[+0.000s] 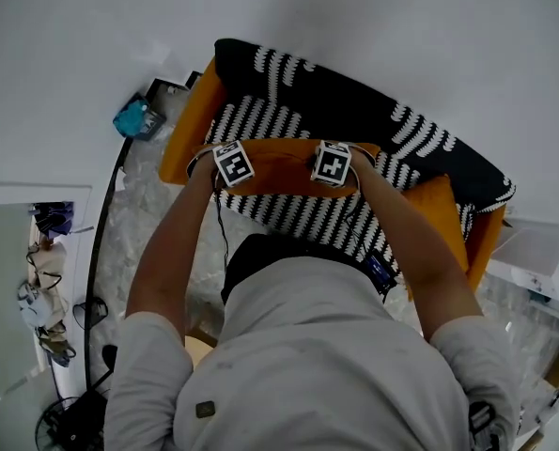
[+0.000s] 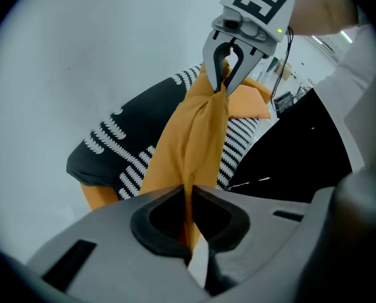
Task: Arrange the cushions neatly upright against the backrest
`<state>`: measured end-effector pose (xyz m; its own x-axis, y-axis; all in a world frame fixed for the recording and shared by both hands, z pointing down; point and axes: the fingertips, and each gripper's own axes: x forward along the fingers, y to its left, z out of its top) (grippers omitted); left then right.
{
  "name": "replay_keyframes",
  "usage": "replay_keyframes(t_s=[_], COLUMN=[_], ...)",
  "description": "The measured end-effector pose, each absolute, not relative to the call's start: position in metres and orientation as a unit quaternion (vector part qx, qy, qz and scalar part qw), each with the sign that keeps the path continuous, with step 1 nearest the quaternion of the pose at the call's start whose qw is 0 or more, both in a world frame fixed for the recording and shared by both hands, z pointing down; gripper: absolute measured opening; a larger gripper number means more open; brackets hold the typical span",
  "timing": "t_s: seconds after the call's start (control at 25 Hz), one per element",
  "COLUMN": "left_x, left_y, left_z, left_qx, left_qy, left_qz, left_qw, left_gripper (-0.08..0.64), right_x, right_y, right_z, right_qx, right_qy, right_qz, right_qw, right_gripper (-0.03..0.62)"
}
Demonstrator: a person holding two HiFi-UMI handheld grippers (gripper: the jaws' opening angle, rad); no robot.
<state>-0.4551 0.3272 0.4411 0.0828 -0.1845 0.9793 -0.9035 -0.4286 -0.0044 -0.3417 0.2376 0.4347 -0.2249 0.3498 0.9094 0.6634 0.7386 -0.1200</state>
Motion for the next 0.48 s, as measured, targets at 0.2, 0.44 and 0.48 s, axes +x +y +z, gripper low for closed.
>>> replay_keyframes(t_s=[0.2,0.44,0.48], left_x=[-0.482,-0.517,-0.523], left_y=[0.312,0.282,0.277], left_z=[0.443,0.445,0.448], left_qx=[0.645,0.668,0.672], left_qy=[-0.404,-0.389,-0.384], left_qz=[0.551,0.549,0.549], left_qw=[0.343,0.319,0.316], left_gripper=[0.023,0.023,0.023], right_x=[-0.363,-0.396,-0.401], right_y=[0.220,0.206,0.203], right_z=[0.433,0.440,0.442], right_qx=[-0.322,-0.310,-0.307], right_qy=[-0.774,-0.776,-0.777], right_qz=[-0.145,-0.129,-0.124], right_qw=[0.526,0.533,0.536], right_gripper=[0.029,0.029,0.028])
